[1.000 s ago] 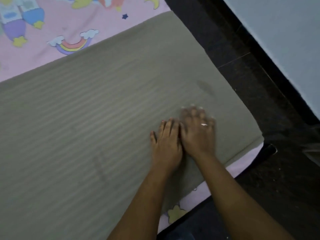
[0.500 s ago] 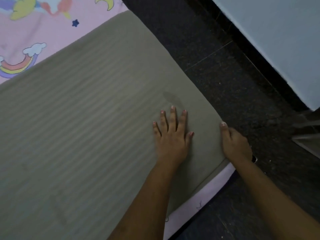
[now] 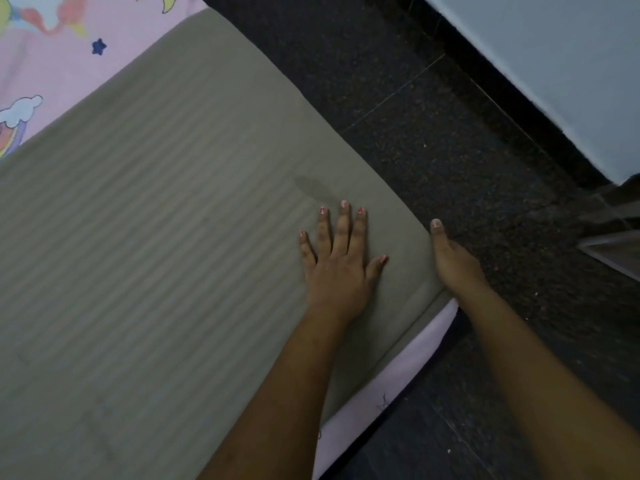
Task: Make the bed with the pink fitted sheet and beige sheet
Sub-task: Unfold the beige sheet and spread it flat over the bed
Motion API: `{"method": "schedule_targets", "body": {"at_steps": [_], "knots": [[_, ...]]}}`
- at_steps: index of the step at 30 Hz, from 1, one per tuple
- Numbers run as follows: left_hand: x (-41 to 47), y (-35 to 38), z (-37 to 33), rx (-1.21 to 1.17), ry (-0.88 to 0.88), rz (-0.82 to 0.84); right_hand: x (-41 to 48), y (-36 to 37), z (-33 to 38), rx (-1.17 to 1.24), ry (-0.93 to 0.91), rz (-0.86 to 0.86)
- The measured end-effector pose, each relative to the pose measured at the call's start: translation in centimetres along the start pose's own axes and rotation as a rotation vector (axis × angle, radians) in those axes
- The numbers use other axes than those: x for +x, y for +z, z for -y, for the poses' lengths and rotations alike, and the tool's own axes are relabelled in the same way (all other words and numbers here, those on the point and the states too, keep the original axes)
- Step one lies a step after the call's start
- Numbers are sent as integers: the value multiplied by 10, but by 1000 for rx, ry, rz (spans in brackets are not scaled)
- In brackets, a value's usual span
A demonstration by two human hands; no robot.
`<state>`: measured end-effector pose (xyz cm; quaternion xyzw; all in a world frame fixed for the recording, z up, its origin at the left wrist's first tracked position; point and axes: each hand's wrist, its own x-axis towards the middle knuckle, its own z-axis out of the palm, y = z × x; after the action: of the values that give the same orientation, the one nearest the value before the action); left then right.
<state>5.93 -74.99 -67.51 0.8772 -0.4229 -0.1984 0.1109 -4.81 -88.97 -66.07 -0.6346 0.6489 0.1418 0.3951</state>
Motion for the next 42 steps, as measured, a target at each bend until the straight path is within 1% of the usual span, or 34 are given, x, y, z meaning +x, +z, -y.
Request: {"method": "schedule_targets", "body": {"at_steps": [3,4,6,8,12,14,17,20,23,25,27,29,30,31,33,35,37,39,42], "knots": [[-9,1,-9,-5,28,33,14,-8,-2,135,85,186],[-13,2,-13,-2,37,43,19,-9,0,164,105,205],[-22,5,-20,-3,52,69,28,-8,5,161,143,174],[-28,7,-26,-9,69,77,35,-6,7,71,127,94],[-32,15,-33,16,96,58,31,-9,-2,-37,-44,-195],[-34,20,-36,40,110,27,27,-11,-8,-106,-97,-281],[-45,24,-40,67,139,-6,25,-7,-11,-219,-89,-341],[-63,24,-36,103,192,4,23,-6,-9,-317,-72,-368],[-87,25,-24,111,233,19,21,-10,-9,-451,-96,-399],[-102,26,-14,101,243,5,16,-10,-14,-490,-124,-449],[-114,26,-5,80,247,-6,2,-5,-19,-444,-213,-560],[-124,25,3,60,235,-5,-18,6,-17,-391,-408,-705],[-131,23,8,48,216,-4,-33,17,-13,-387,-538,-735],[-140,22,13,37,188,-2,-48,32,-9,-399,-671,-715],[-160,19,27,21,112,-3,-75,69,-3,-487,-886,-575],[-190,17,49,15,24,-19,-104,110,-5,-642,-1034,-402],[-227,13,81,32,-66,-33,-132,147,-11,-776,-1164,-279],[-266,8,118,61,-142,-34,-159,174,-17,-849,-1216,-210],[-331,1,168,74,-246,-29,-205,209,-33,-918,-1240,-141]]}}
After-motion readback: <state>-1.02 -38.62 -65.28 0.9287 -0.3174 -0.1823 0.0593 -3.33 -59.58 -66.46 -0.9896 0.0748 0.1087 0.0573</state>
